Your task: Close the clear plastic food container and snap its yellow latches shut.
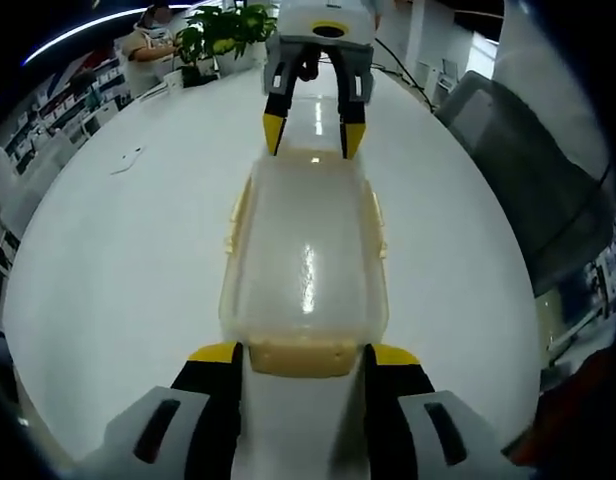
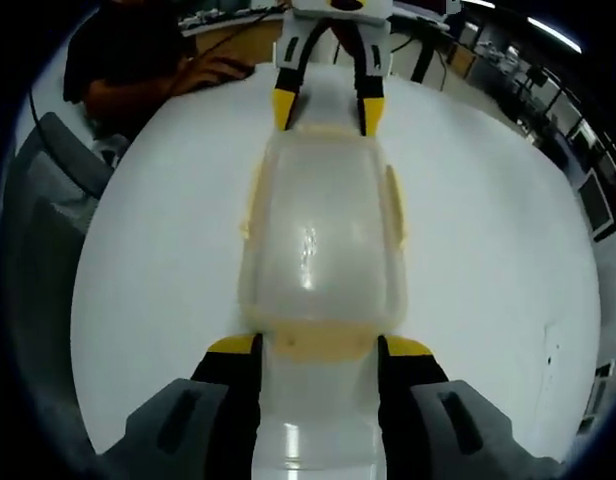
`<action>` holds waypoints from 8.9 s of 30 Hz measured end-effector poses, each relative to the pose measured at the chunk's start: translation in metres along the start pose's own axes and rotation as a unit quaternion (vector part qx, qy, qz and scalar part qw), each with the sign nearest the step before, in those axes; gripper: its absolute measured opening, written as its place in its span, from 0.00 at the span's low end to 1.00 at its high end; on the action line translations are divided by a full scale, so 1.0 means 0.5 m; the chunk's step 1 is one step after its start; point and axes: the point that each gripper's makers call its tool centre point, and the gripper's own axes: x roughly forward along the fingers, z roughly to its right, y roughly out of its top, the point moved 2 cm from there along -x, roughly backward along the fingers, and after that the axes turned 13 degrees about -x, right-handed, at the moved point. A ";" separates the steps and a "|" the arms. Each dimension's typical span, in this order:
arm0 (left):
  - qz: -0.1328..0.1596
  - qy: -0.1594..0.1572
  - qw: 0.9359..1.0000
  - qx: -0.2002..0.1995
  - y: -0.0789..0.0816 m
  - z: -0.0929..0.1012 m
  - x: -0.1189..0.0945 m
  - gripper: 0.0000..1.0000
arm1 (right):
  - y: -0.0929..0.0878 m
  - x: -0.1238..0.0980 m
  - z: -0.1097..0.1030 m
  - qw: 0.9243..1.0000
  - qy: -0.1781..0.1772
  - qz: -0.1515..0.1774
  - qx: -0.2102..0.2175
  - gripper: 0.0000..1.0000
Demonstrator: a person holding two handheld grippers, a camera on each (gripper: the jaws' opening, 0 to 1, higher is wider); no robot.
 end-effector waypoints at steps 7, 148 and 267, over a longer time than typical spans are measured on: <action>0.004 0.001 1.000 -0.004 0.006 0.002 -0.001 0.42 | -0.004 0.002 0.003 1.000 0.007 -0.003 0.011 0.42; -0.016 0.001 1.000 0.027 0.444 0.143 0.107 0.32 | -0.349 -0.300 -0.091 1.000 0.015 0.002 0.000 0.36; 0.133 0.078 0.893 -0.423 0.437 0.156 0.120 0.17 | -0.355 -0.307 -0.093 0.861 -0.119 0.160 0.468 0.21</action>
